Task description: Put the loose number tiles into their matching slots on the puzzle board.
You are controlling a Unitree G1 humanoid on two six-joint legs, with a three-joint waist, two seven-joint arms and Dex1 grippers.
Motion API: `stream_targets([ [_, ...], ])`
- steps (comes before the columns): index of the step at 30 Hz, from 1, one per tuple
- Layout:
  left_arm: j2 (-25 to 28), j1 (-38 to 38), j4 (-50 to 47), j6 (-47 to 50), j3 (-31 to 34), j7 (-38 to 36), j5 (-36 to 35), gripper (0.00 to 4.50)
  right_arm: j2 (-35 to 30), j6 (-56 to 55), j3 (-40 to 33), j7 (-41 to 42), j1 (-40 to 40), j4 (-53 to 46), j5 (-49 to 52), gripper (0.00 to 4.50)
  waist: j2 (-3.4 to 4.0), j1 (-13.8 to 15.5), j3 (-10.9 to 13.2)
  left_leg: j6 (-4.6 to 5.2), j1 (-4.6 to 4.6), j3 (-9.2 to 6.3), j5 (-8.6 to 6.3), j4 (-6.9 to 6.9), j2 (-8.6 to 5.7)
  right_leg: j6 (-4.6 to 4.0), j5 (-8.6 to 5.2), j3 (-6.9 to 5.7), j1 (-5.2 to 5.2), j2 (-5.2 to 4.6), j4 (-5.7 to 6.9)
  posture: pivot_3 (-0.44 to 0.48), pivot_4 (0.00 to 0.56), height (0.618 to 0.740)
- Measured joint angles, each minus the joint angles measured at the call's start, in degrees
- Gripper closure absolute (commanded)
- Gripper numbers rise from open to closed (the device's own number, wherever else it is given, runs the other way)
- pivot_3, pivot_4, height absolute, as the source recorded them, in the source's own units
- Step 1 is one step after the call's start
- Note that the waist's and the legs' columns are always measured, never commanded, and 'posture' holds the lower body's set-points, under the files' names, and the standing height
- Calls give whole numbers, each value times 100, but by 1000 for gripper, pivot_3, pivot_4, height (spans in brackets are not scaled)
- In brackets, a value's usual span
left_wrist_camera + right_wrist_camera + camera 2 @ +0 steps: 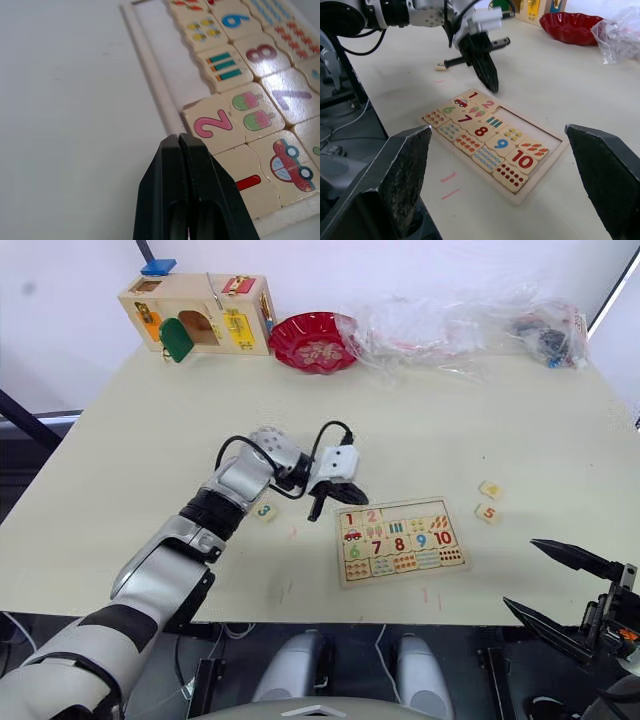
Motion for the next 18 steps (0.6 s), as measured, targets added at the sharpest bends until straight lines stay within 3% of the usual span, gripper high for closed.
stream_targets([
  [5,335,482,-987,1048,772,358,-538,4447,42,32,106,-397,-309,-16,-33,0,2,-10,-1,0,4,-1,0,0,2,0,0,0,1,-2,3,0,150,740],
  [9,342,1343,-2167,2049,1530,1220,-1069,4447,65,208,422,-1013,-728,-31,-188,0,2,-1,-1,-1,5,-3,0,0,10,0,1,-2,1,-5,8,0,150,740],
  [18,25,3099,-3713,2408,3060,2830,-1970,4447,251,306,1026,-1636,-1642,124,-270,0,-3,2,-5,-2,11,1,1,-2,15,-1,2,3,2,-9,8,0,150,740],
])
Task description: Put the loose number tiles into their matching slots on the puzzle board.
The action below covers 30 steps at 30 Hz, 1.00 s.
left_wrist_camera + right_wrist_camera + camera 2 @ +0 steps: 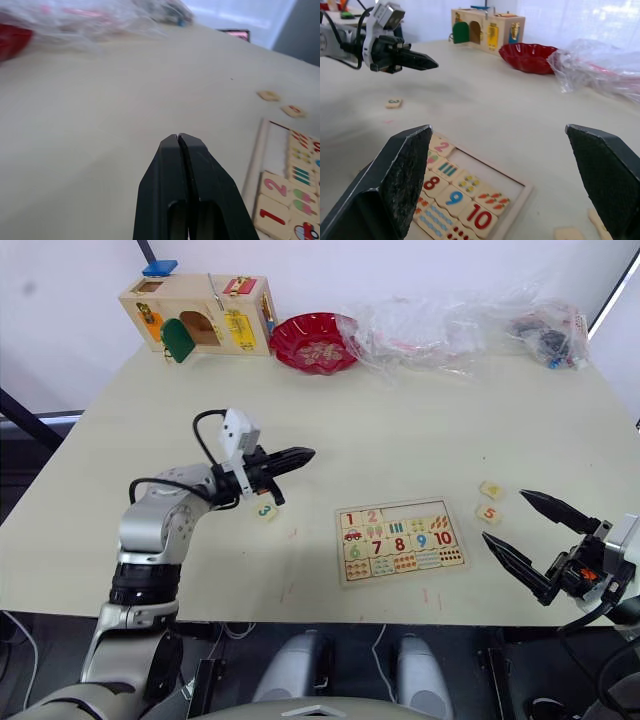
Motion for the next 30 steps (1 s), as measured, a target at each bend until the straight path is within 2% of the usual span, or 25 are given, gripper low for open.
stream_targets([
  [2,-21,688,-406,-2,362,217,-202,4447,118,-48,132,-128,-320,303,-62,0,0,-52,0,0,3,4,0,-3,1,-1,0,1,0,-6,1,0,150,740],
  [9,-76,2064,-1426,-43,995,716,-732,4447,154,-188,212,-106,-624,896,-290,0,-2,38,-2,1,3,2,-1,-3,-8,-1,-1,-6,6,-23,-6,0,150,740],
  [15,-28,3493,-1946,-197,1393,564,-1276,1775,-65,-235,60,418,69,1228,-312,0,1,35,-4,1,7,2,-1,-5,-5,-26,-15,-8,6,-25,-6,0,150,740],
  [18,47,3956,-2083,-349,1485,463,-1401,114,-142,-223,-116,608,350,1237,-257,0,3,31,-6,0,9,5,-1,-5,-2,-28,-16,-7,5,-25,-7,0,150,740],
  [23,220,4692,-2093,-748,1659,125,-1456,46,-267,-177,-442,878,966,1222,-181,0,4,35,-7,0,7,8,-2,-8,1,-35,-21,-8,4,-27,-16,0,150,740],
  [30,394,4980,-1776,-1203,1747,-170,-1443,46,-266,-175,-617,1016,1181,1250,-153,0,4,29,-9,-1,7,11,-3,-9,5,-36,-23,-8,0,-32,-18,0,150,740],
])
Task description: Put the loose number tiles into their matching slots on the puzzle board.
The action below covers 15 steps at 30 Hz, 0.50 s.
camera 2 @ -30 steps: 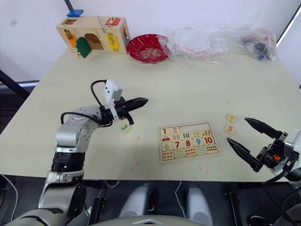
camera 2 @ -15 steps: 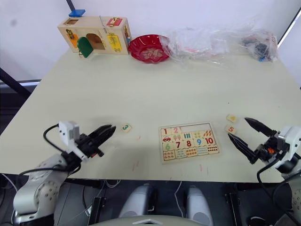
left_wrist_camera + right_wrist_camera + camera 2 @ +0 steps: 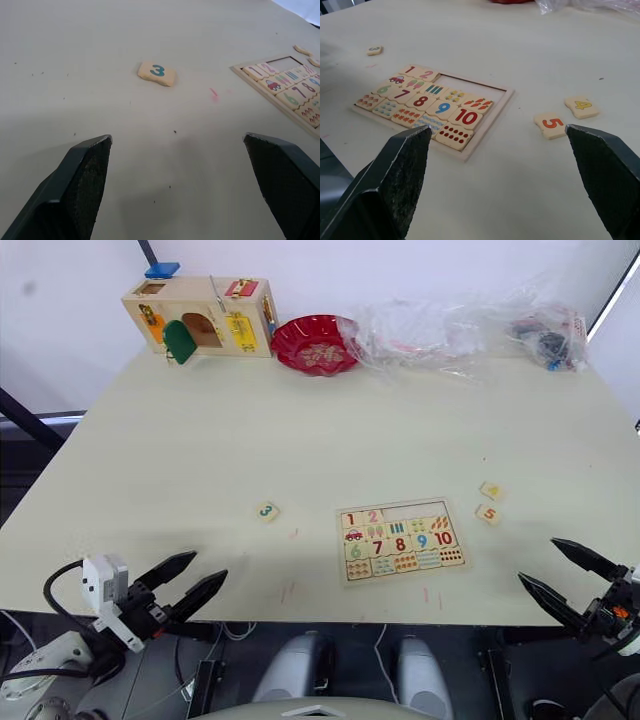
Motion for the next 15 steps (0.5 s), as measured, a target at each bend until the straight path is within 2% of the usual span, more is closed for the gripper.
stream_targets([
  [8,335,-163,-112,36,-48,-41,-102,46,55,-9,3,9,-24,2,11,0,1,6,0,0,-3,0,0,-2,0,-1,0,-5,0,-32,-5,0,150,740],
  [13,937,-781,-124,374,-71,-105,-308,46,43,152,70,153,85,-524,313,0,5,6,-1,0,-3,-1,0,-3,-1,-1,0,-9,0,-23,-4,0,150,740],
  [15,1150,-1281,-25,570,-211,-71,-360,46,-42,357,98,282,230,-866,537,0,8,25,-1,1,-3,-2,0,-2,-4,0,0,-10,2,-6,-3,0,150,740],
])
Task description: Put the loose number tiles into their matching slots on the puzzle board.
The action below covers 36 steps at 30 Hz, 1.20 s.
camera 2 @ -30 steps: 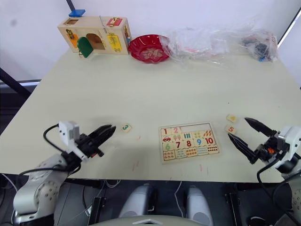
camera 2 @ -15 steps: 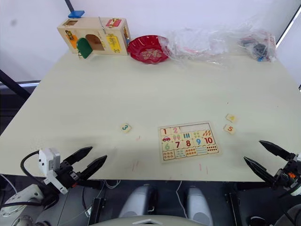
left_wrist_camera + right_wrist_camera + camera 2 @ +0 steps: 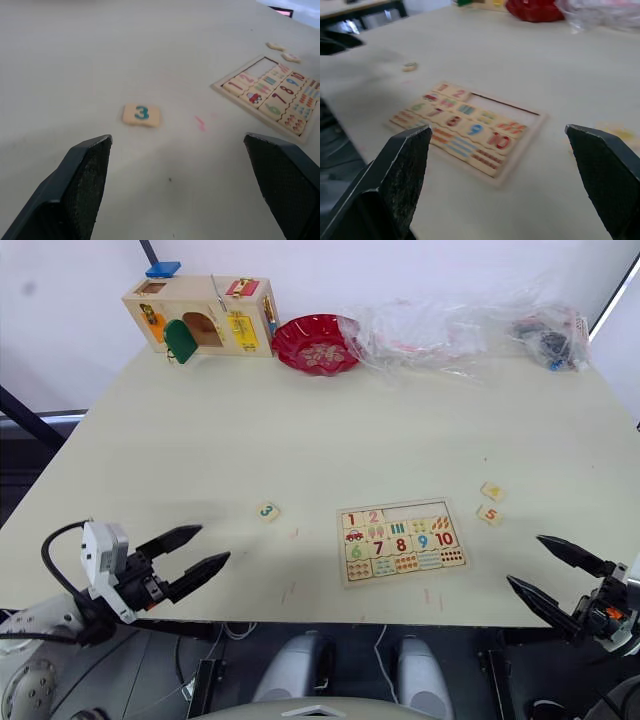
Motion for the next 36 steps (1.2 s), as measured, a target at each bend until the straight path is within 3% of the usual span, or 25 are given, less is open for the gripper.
stream_targets([
  [5,34,-720,201,228,-494,351,149,46,-310,268,-62,160,54,-561,380,0,-7,-40,-3,0,0,4,0,-2,2,1,1,6,-1,10,-2,0,150,740],
  [13,35,-1506,463,985,-1374,1234,704,46,-560,282,-202,346,-28,-623,459,0,-11,-15,-1,0,0,2,0,-1,-1,2,1,5,0,15,0,0,150,740],
  [21,92,-2020,1032,995,-2062,1189,1305,46,-408,247,-438,583,159,-857,637,0,-11,-15,-1,0,0,1,0,-1,0,2,1,6,0,15,1,0,150,740],
  [36,243,-2707,1242,1476,-2443,1119,1758,46,-312,169,-589,691,323,-950,558,0,-8,-13,-3,0,1,-1,0,-1,0,1,1,6,1,10,2,0,150,740],
])
